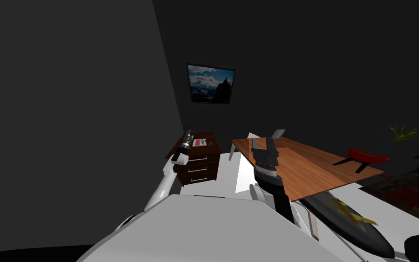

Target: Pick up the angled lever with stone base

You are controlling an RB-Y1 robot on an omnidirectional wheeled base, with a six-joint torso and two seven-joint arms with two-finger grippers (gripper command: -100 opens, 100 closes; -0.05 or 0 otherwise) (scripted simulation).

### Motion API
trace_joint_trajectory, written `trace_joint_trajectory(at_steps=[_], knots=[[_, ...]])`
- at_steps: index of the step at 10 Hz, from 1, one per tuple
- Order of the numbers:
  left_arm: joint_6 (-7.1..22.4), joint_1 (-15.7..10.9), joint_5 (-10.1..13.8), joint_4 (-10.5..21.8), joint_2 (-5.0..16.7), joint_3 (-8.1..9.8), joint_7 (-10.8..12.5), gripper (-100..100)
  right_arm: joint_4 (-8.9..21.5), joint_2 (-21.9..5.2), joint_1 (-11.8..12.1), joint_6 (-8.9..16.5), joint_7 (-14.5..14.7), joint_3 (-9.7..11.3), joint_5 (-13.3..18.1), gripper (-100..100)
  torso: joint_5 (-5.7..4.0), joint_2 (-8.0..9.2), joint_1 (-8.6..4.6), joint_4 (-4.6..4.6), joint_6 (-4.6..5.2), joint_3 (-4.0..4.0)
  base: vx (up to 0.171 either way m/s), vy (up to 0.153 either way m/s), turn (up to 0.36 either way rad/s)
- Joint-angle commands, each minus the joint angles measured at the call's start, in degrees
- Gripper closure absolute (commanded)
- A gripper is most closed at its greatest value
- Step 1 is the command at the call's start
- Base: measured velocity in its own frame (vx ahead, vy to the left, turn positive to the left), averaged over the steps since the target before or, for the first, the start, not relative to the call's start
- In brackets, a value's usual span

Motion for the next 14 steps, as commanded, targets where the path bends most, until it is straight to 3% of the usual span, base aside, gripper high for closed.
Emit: trace_joint_trajectory(at_steps=[1, 2, 3, 6, 7, 8, 9, 10, 11, 13, 14], knots=[[2.9, -2.9, 0.3, 1.5, 0.6, 0.27, 0.4, -100, 0.0, 0.0, 0.0, 0.0, 0.0, 0.0, 0.0, 0, 0.0, 0.0, 0.0, 0.0, 0.0, 0.0, -0.011, 0.023, 0.036], [3.4, -3.8, 0.3, 1.5, 0.6, 0.27, 0.4, -100, 0.0, 0.0, 0.0, 0.0, 0.0, 0.0, 0.0, 0, -0.01, -0.01, -0.03, 0.0, 0.02, 0.0, -0.002, 0.009, -0.008], [6.0, -6.1, 0.6, 3.9, 1.3, 0.44, 0.7, -100, 0.0, 0.0, 0.0, 0.0, 0.0, 0.0, 0.0, 0, -0.02, -0.03, -0.09, 0.0, 0.02, -0.01, -0.003, 0.021, 0.091], [10.2, -11.4, 0.8, 7.5, 1.9, 0.64, 1.0, -100, 0.0, 0.0, 0.0, 0.0, 0.0, 0.0, 0.0, 0, -0.01, -0.04, -0.04, -0.01, 0.0, -0.02, -0.005, 0.018, 0.056], [10.9, -11.4, 0.8, 7.5, 1.9, 0.64, 1.0, -100, 0.0, 0.0, 0.0, 0.0, 0.0, 0.0, 0.0, 0, -0.02, -0.03, -0.07, 0.0, 0.02, -0.02, -0.001, 0.006, -0.017], [12.9, -13.8, 1.0, 10.3, 2.5, 0.86, 1.3, -100, 0.0, 0.0, 0.0, 0.0, 0.0, 0.0, 0.0, 0, -0.02, -0.03, -0.1, -0.01, 0.01, -0.02, 0.0, 0.009, 0.086], [14.0, -15.1, 1.0, 10.8, 2.5, 0.86, 1.3, -100, 0.0, 0.0, 0.0, 0.0, 0.0, 0.0, 0.0, 0, -0.02, -0.05, -0.09, -0.01, 0.0, -0.03, 0.0, 0.006, 0.043], [14.8, -15.1, 1.0, 10.8, 2.5, 0.86, 1.3, -100, 0.0, 0.0, 0.0, 0.0, 0.0, 0.0, 0.0, 0, -0.02, -0.05, -0.1, -0.01, 0.01, -0.02, 0.0, 0.0, 0.0], [16.7, -17.8, 1.2, 13.8, 3.1, 1.11, 1.5, -100, 0.0, 0.0, 0.0, 0.0, 0.0, 0.0, 0.0, 0, -0.02, -0.04, -0.12, -0.01, 0.02, -0.02, 0.002, 0.004, 0.078], [18.9, -18.8, 1.2, 14.1, 3.1, 1.11, 1.5, -100, 0.0, 0.0, 0.0, 0.0, 0.0, 0.0, 0.0, 0, -0.02, -0.05, -0.12, -0.01, 0.01, -0.03, 0.002, 0.001, 0.021], [21.1, -21.4, 1.3, 16.8, 3.6, 1.38, 1.7, -100, 0.0, 0.0, 0.0, 0.0, 0.0, 0.0, 0.0, 0, -0.03, -0.04, -0.13, -0.01, 0.02, -0.03, 0.005, -0.001, 0.073]])
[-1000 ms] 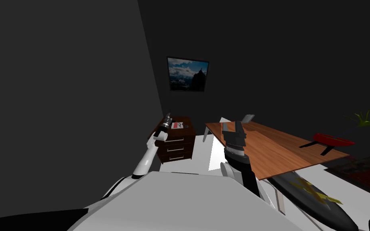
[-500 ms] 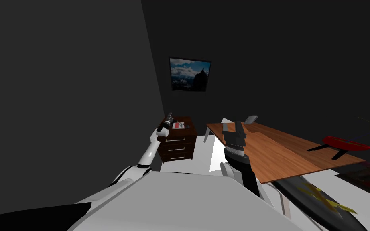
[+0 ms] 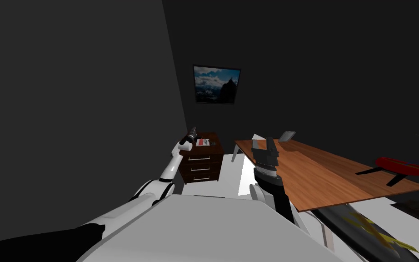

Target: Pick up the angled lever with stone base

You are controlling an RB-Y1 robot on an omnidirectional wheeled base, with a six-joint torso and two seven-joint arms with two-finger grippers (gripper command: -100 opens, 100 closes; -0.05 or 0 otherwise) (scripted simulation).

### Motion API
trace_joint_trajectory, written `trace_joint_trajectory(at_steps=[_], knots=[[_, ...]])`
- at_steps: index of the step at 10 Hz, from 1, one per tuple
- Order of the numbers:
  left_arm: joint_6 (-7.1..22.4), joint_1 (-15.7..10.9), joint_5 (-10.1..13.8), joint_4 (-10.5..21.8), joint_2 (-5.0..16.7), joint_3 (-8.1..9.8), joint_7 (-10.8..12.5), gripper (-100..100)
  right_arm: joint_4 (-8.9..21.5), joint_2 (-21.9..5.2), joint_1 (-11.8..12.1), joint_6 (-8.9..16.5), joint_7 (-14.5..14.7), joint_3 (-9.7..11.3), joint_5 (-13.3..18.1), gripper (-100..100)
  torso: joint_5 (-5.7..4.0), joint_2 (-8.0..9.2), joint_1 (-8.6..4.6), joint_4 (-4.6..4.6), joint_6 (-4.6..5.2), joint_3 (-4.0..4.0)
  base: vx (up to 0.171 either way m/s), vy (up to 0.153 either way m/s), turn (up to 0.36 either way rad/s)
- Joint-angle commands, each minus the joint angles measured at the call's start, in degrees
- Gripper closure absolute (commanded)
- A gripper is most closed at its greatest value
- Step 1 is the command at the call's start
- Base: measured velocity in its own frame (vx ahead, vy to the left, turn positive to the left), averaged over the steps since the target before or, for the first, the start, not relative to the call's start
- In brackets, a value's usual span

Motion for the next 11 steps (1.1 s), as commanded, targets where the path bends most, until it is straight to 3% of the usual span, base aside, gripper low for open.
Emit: trace_joint_trajectory(at_steps=[1, 2, 3, 5, 6, 8, 9, 11], knots=[[2.9, -2.1, -0.1, 1.9, 0.1, 0.13, 0.1, -100, 0.0, 0.0, 0.0, 0.0, 0.0, 0.0, 0.0, 0, 0.0, 0.0, 0.0, 0.0, 0.0, 0.0, 0.006, -0.005, 0.049], [3.3, -2.1, -0.1, 1.9, 0.1, 0.13, 0.1, -100, 0.0, 0.0, 0.0, 0.0, 0.0, 0.0, 0.0, 0, 0.0, 0.0, -0.01, -0.01, 0.01, 0.0, 0.0, 0.0, 0.0], [5.5, -4.6, 0.0, 4.5, 0.5, 0.42, 0.2, -100, 0.0, 0.0, 0.0, 0.0, 0.0, 0.0, 0.0, 0, 0.0, 0.01, -0.01, 0.0, 0.01, 0.0, 0.01, -0.005, 0.066], [7.5, -5.7, 0.0, 5.5, 0.5, 0.42, 0.2, -100, 0.0, 0.0, 0.0, 0.0, 0.0, 0.0, 0.0, 0, 0.0, -0.02, -0.03, -0.01, 0.01, -0.02, 0.009, -0.007, 0.019], [9.8, -8.3, 0.1, 8.1, 1.0, 0.74, 0.4, -100, 0.0, 0.0, 0.0, 0.0, 0.0, 0.0, 0.0, 0, 0.0, 0.0, -0.02, -0.01, 0.01, 0.0, 0.011, -0.009, 0.053], [11.7, -9.1, 0.1, 9.1, 1.0, 0.74, 0.4, -100, 0.0, 0.0, 0.0, 0.0, 0.0, 0.0, 0.0, 0, 0.0, -0.03, -0.04, -0.02, 0.01, -0.02, 0.013, -0.009, 0.025], [13.9, -11.7, 0.1, 11.7, 1.4, 1.08, 0.5, -100, 0.0, 0.0, 0.0, 0.0, 0.0, 0.0, 0.0, 0, 0.0, -0.01, -0.03, -0.01, 0.01, -0.01, 0.015, -0.011, 0.071], [16.0, -12.5, 0.1, 12.8, 1.4, 1.08, 0.5, -100, 0.0, 0.0, 0.0, 0.0, 0.0, 0.0, 0.0, 0, -0.01, -0.04, -0.06, -0.02, 0.01, -0.03, 0.017, -0.013, 0.016]])
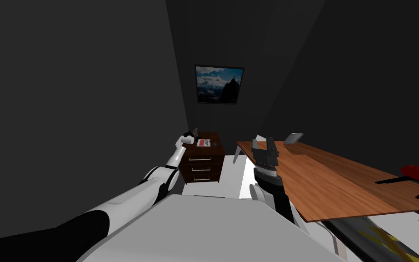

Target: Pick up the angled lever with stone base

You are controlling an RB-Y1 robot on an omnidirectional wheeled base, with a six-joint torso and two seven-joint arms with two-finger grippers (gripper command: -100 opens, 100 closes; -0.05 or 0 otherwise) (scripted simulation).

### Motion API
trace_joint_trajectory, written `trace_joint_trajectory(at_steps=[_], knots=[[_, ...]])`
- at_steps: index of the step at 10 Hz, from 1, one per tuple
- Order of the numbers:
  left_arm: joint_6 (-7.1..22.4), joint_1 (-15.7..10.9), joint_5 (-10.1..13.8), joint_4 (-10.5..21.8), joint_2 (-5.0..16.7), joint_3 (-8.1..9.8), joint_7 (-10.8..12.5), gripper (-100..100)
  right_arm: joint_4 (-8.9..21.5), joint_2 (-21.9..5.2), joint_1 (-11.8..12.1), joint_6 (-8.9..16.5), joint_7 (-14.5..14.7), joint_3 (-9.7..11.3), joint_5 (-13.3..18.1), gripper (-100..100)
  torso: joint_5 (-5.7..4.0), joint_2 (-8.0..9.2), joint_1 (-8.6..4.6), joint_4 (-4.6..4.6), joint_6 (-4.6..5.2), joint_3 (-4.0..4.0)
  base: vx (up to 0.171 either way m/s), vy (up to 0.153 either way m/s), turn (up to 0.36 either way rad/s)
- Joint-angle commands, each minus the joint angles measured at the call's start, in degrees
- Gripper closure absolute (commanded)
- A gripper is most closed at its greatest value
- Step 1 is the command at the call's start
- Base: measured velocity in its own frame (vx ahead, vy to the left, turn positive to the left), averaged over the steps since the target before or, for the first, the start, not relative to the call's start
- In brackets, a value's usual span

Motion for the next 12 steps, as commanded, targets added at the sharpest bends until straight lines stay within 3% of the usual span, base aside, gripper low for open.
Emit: trace_joint_trajectory(at_steps=[1, 3, 4, 6, 7, 9, 10, 12], knots=[[2.9, -2.9, 0.0, 2.9, 0.4, 0.36, 0.1, -100, 0.0, 0.0, 0.0, 0.0, 0.0, 0.0, 0.0, 0, 0.0, 0.0, 0.0, 0.0, 0.0, 0.0, 0.023, -0.015, 0.06], [4.9, -3.5, 0.0, 3.9, 0.4, 0.36, 0.1, -100, 0.0, 0.0, 0.0, 0.0, 0.0, 0.0, 0.0, 0, 0.0, -0.04, -0.02, -0.01, -0.01, -0.02, 0.02, -0.017, 0.019], [7.4, -6.2, 0.0, 6.4, 0.6, 0.73, 0.1, -100, 0.0, 0.0, 0.0, 0.0, 0.0, 0.0, 0.0, 0, 0.0, -0.01, -0.01, 0.0, 0.0, 0.0, 0.031, -0.017, 0.051], [9.2, -6.6, 0.0, 7.6, 0.6, 0.73, 0.1, -100, 0.0, 0.0, 0.0, 0.0, 0.0, 0.0, 0.0, 0, -0.01, -0.06, -0.03, -0.02, 0.0, -0.04, 0.023, -0.017, 0.021], [11.6, -9.4, -0.2, 10.2, 0.8, 1.1, 0.1, -100, 0.0, 0.0, 0.0, 0.0, 0.0, 0.0, 0.0, 0, 0.0, -0.01, -0.01, -0.01, -0.01, -0.01, 0.035, -0.022, 0.053], [13.4, -9.6, -0.2, 11.3, 0.8, 1.1, 0.1, -100, 0.0, 0.0, 0.0, 0.0, 0.0, 0.0, 0.0, 0, -0.01, -0.07, -0.05, -0.02, 0.0, -0.05, 0.024, -0.022, 0.018], [15.4, -12.3, -0.3, 14.2, 0.8, 1.49, 0.1, -100, 0.0, 0.0, 0.0, 0.0, 0.0, 0.0, 0.0, 0, 0.0, -0.01, -0.01, -0.01, 0.0, -0.01, 0.025, -0.025, 0.044], [17.6, -12.4, -0.3, 15.0, 0.8, 1.49, 0.1, -100, 0.0, 0.0, 0.0, 0.0, 0.0, 0.0, 0.0, 0, -0.01, -0.05, -0.07, -0.02, -0.01, -0.03, 0.027, -0.025, 0.022]])
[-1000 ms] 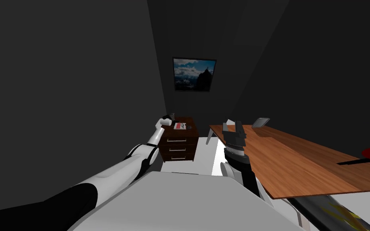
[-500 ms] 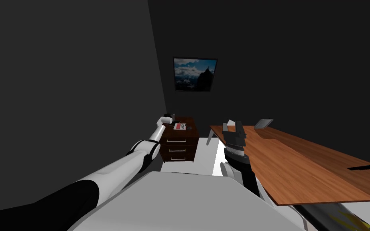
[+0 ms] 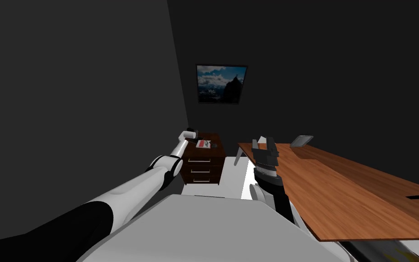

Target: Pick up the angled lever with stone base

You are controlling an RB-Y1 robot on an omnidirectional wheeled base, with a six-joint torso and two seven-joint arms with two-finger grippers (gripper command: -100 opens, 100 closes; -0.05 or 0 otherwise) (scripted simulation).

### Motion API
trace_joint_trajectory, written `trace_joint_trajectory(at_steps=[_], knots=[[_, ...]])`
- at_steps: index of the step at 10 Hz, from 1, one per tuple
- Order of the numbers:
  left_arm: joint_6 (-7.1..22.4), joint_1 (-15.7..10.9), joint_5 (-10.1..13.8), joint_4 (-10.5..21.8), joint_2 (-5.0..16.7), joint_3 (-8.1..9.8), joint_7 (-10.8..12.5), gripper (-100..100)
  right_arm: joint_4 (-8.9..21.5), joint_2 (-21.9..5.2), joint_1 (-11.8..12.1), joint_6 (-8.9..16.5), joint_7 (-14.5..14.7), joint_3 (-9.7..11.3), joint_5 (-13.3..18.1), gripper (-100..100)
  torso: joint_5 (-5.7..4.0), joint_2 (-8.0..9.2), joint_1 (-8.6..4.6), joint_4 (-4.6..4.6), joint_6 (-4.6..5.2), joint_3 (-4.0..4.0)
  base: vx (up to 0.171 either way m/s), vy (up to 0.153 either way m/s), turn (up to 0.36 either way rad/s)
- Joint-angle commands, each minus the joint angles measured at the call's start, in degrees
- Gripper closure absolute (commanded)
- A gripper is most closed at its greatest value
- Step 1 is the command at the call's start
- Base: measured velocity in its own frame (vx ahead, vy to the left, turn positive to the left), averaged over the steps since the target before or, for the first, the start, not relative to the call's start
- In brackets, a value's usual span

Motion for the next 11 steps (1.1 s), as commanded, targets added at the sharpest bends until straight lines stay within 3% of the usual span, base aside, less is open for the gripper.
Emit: trace_joint_trajectory(at_steps=[1, 3, 4, 5, 6, 8, 9, 10, 11], knots=[[2.9, -2.8, -0.2, 2.9, 0.0, 0.41, -0.1, -100, 0.0, 0.0, 0.0, 0.0, 0.0, 0.0, 0.0, 0, 0.0, 0.0, 0.0, 0.0, 0.0, 0.0, 0.033, -0.023, 0.044], [4.7, -2.8, -0.2, 4.0, 0.0, 0.41, -0.1, -100, 0.0, 0.0, 0.0, 0.0, 0.0, 0.0, 0.0, 0, -0.01, -0.06, -0.03, -0.02, 0.0, -0.04, 0.032, -0.024, 0.015], [7.1, -5.3, -0.4, 6.5, 0.0, 0.8, -0.2, -100, 0.0, 0.0, 0.0, 0.0, 0.0, 0.0, 0.0, 0, 0.01, -0.01, 0.0, -0.01, 0.0, -0.01, 0.038, -0.031, 0.05], [8.7, -5.3, -0.4, 7.6, 0.0, 0.8, -0.2, -100, 0.0, 0.0, 0.0, 0.0, 0.0, 0.0, 0.0, 0, -0.01, -0.05, -0.04, 0.0, -0.01, -0.02, 0.039, -0.037, 0.03], [10.4, -7.6, -0.7, 9.7, -0.1, 1.19, -0.3, -100, 0.0, 0.0, 0.0, 0.0, 0.0, 0.0, 0.0, 0, -0.01, -0.05, -0.06, -0.02, 0.0, -0.03, 0.056, -0.048, 0.042], [12.5, -7.6, -0.7, 11.1, -0.1, 1.19, -0.3, -100, 0.0, 0.0, 0.0, 0.0, 0.0, 0.0, 0.0, 0, -0.02, -0.11, -0.12, -0.03, 0.01, -0.07, 0.038, -0.038, 0.011], [14.9, -9.7, -0.9, 13.7, -0.2, 1.59, -0.5, -100, 0.0, 0.0, 0.0, 0.0, 0.0, 0.0, 0.0, 0, -0.01, -0.04, -0.04, -0.02, 0.0, -0.03, 0.04, -0.034, 0.027], [16.3, -9.7, -0.9, 14.5, -0.2, 1.59, -0.5, -100, 0.0, 0.0, 0.0, 0.0, 0.0, 0.0, 0.0, 0, -0.01, -0.06, -0.05, -0.01, 0.0, -0.03, 0.046, -0.042, 0.029], [18.0, -11.6, -1.2, 16.1, -0.3, 1.98, -0.6, -100, 0.0, 0.0, 0.0, 0.0, 0.0, 0.0, 0.0, 0, -0.01, -0.08, -0.07, -0.03, 0.0, -0.05, 0.065, -0.067, 0.032]])
